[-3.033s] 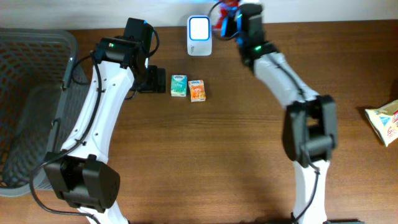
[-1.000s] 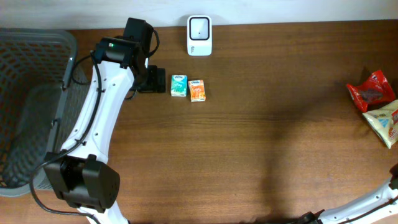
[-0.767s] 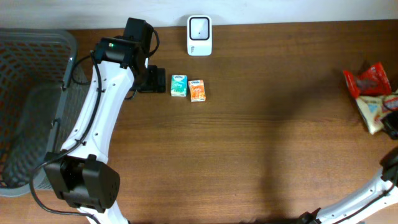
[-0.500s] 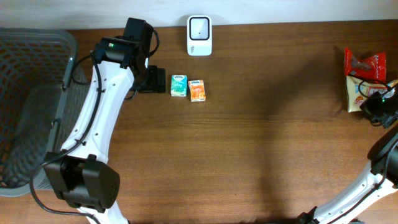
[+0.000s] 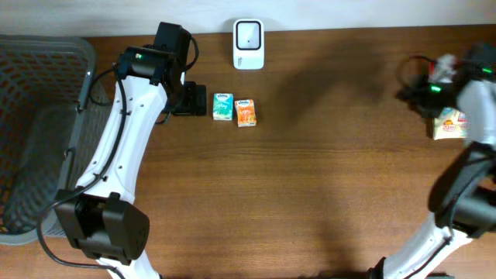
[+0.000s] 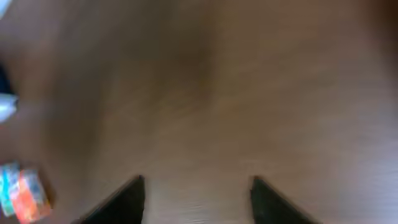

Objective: Scan the item barcode
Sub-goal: 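Reach the right gripper to the orange Kleenex pack and grasp it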

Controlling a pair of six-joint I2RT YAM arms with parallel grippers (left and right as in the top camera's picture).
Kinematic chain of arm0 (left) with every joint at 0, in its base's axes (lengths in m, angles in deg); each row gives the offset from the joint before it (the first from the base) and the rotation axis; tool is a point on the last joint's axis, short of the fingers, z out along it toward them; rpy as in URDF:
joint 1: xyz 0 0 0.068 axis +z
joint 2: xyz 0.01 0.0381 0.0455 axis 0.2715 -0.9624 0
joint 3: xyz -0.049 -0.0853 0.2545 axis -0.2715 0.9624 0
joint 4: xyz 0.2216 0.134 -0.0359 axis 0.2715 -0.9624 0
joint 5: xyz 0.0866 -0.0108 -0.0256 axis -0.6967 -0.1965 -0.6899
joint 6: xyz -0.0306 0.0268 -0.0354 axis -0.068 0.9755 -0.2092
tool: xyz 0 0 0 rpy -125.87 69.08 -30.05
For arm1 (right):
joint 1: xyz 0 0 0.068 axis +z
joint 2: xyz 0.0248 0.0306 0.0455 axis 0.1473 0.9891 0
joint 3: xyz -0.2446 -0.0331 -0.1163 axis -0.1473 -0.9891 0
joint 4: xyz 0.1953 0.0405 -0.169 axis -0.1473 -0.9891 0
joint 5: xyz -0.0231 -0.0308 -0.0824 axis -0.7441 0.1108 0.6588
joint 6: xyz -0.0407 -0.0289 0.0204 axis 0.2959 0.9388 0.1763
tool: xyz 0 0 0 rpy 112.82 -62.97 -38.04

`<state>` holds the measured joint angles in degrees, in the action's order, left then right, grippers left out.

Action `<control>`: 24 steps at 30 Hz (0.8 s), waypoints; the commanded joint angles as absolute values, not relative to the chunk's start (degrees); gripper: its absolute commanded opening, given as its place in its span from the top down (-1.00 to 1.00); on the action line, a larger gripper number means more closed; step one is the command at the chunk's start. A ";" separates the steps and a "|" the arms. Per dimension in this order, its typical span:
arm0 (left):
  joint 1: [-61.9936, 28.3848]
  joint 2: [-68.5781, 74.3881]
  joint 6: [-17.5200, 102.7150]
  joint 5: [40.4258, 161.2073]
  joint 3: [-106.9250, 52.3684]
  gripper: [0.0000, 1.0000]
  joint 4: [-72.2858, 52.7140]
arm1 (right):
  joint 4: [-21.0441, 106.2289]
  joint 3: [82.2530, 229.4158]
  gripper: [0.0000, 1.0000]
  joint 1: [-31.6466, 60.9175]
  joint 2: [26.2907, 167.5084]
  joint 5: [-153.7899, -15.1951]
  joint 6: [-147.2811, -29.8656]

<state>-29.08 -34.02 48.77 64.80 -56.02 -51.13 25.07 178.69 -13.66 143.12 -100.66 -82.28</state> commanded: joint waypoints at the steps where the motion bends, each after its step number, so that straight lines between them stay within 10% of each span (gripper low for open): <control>1: -28.73 -34.09 48.03 64.82 -56.02 -0.97 -51.06 | 25.80 178.60 -0.49 -2.80 144.23 -102.45 -79.13; 16: -28.73 -34.09 48.03 64.82 -56.02 -0.98 -51.06 | 40.92 178.60 -0.58 32.44 150.39 -90.51 -87.24; 24: -28.73 -34.09 48.03 64.82 -56.02 -0.98 -51.06 | 41.03 178.60 -0.18 33.27 153.10 -90.56 -90.45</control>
<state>-29.08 -34.00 48.77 64.80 -56.02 -51.13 40.99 178.51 33.22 150.98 -91.41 -89.64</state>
